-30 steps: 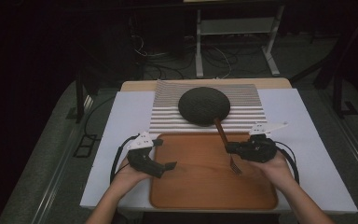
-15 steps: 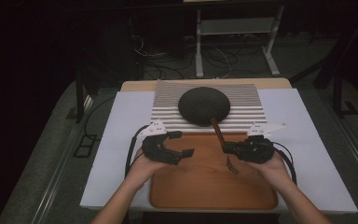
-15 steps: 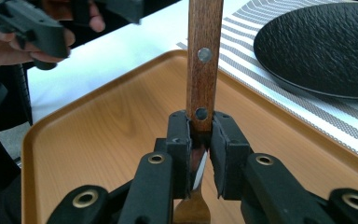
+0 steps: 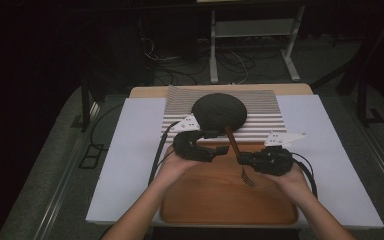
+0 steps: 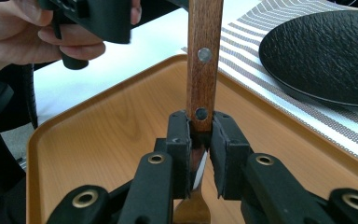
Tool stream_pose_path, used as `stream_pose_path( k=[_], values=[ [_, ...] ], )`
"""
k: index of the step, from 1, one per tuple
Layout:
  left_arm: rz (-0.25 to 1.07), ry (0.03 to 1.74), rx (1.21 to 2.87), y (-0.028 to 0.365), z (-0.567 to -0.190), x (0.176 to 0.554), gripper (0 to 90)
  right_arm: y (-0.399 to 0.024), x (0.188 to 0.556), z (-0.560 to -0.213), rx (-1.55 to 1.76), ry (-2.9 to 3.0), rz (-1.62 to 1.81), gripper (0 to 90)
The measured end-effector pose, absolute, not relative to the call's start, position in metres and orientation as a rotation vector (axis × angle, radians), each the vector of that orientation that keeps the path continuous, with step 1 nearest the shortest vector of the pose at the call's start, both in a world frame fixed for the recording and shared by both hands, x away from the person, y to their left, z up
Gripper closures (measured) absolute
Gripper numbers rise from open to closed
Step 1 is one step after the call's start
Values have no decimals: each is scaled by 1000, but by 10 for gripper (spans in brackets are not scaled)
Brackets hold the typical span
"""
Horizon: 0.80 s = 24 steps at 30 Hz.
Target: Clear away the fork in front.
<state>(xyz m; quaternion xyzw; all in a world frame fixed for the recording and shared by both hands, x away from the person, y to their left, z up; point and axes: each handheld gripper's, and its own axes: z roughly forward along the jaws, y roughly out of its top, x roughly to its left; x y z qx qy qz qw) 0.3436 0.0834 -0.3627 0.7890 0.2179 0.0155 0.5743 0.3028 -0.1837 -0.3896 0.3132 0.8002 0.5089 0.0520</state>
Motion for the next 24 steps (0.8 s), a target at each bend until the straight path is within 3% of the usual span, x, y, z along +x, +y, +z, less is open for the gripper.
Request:
stream_pose_path(
  k=[12, 15, 24],
  values=[
    [2, 512, 1857, 69, -371, 339, 490, -174, 297, -390, 908, 2440, 1556, 773],
    [-10, 524, 1855, 68, -372, 339, 576, -171, 298, -391, 905, 2434, 1555, 773],
    [-26, 529, 1851, 66, -375, 338, 685, -168, 297, -391, 893, 2428, 1547, 773]
  ],
)
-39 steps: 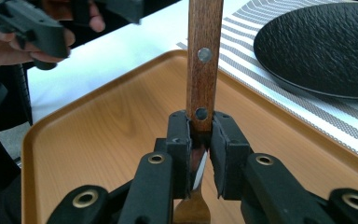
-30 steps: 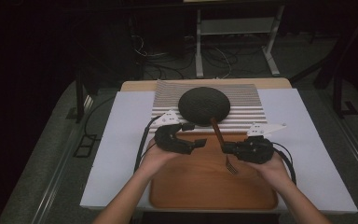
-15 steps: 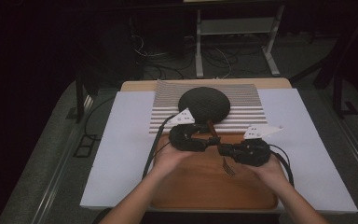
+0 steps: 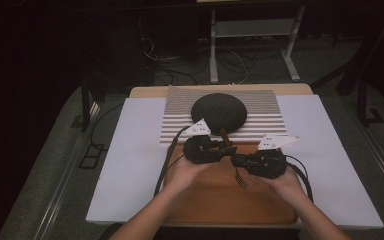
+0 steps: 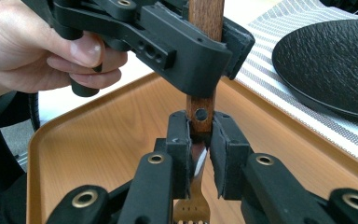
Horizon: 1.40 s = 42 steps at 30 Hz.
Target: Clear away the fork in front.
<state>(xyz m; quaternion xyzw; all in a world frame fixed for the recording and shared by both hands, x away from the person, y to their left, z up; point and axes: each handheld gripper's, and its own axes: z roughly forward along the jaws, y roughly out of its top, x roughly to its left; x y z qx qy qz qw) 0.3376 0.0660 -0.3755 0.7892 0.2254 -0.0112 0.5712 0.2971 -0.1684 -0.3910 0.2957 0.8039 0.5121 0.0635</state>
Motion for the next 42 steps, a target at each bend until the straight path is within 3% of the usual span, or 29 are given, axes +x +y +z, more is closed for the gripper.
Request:
stream_pose_path(
  k=[11, 18, 20, 27, 42],
  values=[
    [-57, 475, 1830, 66, -374, 335, 755, -167, 295, -390, 869, 2417, 1551, 754],
    [-47, 465, 1819, 77, -369, 339, 761, -174, 292, -386, 834, 2387, 1567, 427],
    [-31, 461, 1818, 83, -366, 340, 760, -176, 293, -386, 834, 2382, 1557, 399],
    [3, 440, 1817, 109, -358, 341, 763, -200, 297, -395, 958, 2304, 1458, 174],
    [-1, 435, 1820, 158, -349, 341, 762, -250, 276, -421, 1048, 2259, 1395, 78]
  ],
)
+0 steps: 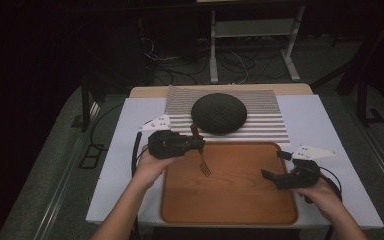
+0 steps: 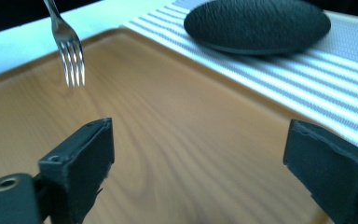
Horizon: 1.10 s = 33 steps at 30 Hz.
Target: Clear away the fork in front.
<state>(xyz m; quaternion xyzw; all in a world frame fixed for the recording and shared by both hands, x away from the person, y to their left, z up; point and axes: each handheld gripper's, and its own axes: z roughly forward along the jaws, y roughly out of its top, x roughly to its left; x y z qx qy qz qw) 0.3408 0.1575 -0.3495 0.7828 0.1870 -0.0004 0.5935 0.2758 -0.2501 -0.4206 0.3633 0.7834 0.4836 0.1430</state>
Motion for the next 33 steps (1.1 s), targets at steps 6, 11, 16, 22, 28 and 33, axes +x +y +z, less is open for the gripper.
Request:
stream_pose_path(
  k=[6, 11, 16, 22, 28, 33],
  values=[
    [-5, 440, 1808, 177, -346, 333, 762, -262, 264, -429, 1073, 2268, 1359, 41],
    [-9, 464, 1816, 194, -350, 325, 762, -269, 262, -433, 1094, 2260, 1335, 43],
    [-36, 474, 1826, 204, -353, 313, 761, -267, 263, -434, 1093, 2266, 1321, 43],
    [-70, 477, 1855, 207, -361, 306, 761, -266, 263, -434, 1091, 2265, 1315, 46],
    [-87, 483, 1877, 206, -365, 308, 760, -267, 263, -434, 1092, 2262, 1313, 47],
    [-87, 482, 1885, 205, -367, 309, 759, -267, 263, -434, 1090, 2261, 1312, 49]
  ],
)
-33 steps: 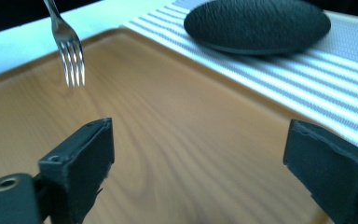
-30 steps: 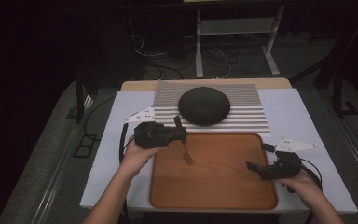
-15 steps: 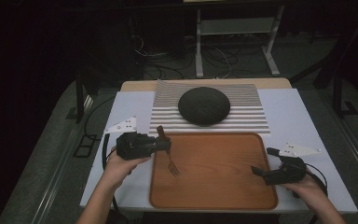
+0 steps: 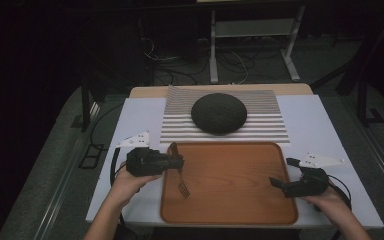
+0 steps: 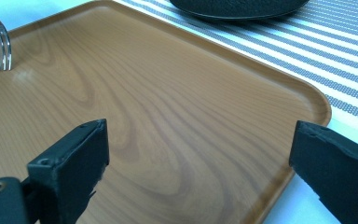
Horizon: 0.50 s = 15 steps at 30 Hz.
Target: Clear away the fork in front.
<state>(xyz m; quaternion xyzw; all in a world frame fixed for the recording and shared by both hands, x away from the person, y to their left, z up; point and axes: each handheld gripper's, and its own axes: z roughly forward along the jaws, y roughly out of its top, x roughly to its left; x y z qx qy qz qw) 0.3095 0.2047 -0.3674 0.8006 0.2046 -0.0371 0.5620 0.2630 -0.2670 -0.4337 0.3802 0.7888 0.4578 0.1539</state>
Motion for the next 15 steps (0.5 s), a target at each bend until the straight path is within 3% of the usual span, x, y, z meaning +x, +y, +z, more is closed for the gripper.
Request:
stream_pose_path(
  k=[15],
  values=[
    [-42, 522, 1951, 200, -376, 342, 733, -268, 264, -434, 1095, 2252, 1312, 51]
  ],
)
